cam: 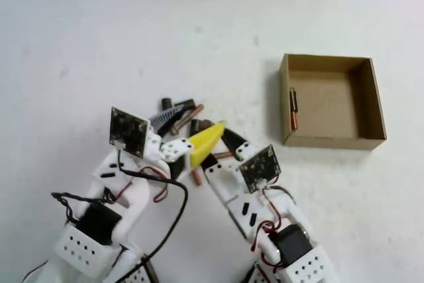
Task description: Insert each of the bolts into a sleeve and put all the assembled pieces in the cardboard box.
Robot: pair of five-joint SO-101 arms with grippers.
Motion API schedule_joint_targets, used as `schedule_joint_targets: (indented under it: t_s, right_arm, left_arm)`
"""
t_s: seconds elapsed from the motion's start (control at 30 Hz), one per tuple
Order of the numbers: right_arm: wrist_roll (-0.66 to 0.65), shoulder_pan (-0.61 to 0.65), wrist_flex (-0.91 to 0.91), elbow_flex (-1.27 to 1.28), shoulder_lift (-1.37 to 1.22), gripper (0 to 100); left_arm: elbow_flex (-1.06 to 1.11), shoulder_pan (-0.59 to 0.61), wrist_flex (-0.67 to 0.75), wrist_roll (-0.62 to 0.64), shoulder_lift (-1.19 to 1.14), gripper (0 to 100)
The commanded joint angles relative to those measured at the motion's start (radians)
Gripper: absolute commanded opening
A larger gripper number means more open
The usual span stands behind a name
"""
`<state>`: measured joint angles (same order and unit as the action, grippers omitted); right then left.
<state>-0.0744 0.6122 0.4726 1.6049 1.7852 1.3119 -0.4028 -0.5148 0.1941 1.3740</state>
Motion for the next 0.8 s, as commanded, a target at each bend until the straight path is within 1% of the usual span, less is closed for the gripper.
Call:
schedule_joint_targets:
  t_s: [0.0,0.1,0.13,0.2,0.3,0.33,0.4,0.43,0.5,0.53,0.63,0.7,0.77]
  right_arm:
    - [-0.012,-0.013,-0.001,-0.018,0.013,1.8]
    - [-0.012,-0.015,0.021,-0.018,0.013,1.8]
    - [-0.012,-0.018,0.025,-0.018,0.013,1.8]
    - [-0.012,-0.019,0.025,-0.018,0.013,1.8]
    - [-0.012,-0.019,0.035,-0.018,0.013,1.8]
    - [-0.012,-0.019,0.045,-0.018,0.013,1.8]
    - [-0.011,-0.019,0.062,-0.018,0.013,1.8]
    - [-0.011,-0.019,0.070,-0.018,0.013,1.8]
    - [-0.011,-0.019,0.085,-0.018,0.013,1.8]
    - [-0.011,-0.019,0.091,-0.018,0.013,1.8]
    - [-0.011,-0.025,0.104,-0.018,0.013,1.8]
    - [-0.011,-0.047,0.104,-0.020,0.013,1.8]
    - [-0.011,-0.074,0.104,-0.025,0.013,1.7]
  left_arm:
    - [-0.058,0.025,0.021,0.003,0.019,31]
    - [-0.127,0.088,0.015,0.009,0.019,30]
    - [-0.144,0.117,0.014,0.009,0.019,28]
    - [-0.167,0.179,0.014,0.003,0.019,20]
    - [-0.193,0.277,0.014,0.000,0.019,3]
    - [-0.201,0.308,0.014,-0.015,0.019,1]
    - [-0.212,0.357,0.012,-0.066,0.021,6]
    - [-0.212,0.381,0.012,-0.084,0.021,7]
    - [-0.206,0.433,0.012,-0.112,0.050,4]
    - [-0.203,0.460,0.012,-0.120,0.081,2]
    - [-0.169,0.535,0.011,-0.150,0.214,2]
    - [-0.115,0.552,-0.006,-0.161,0.325,2]
    - [-0.058,0.558,-0.054,-0.160,0.433,2]
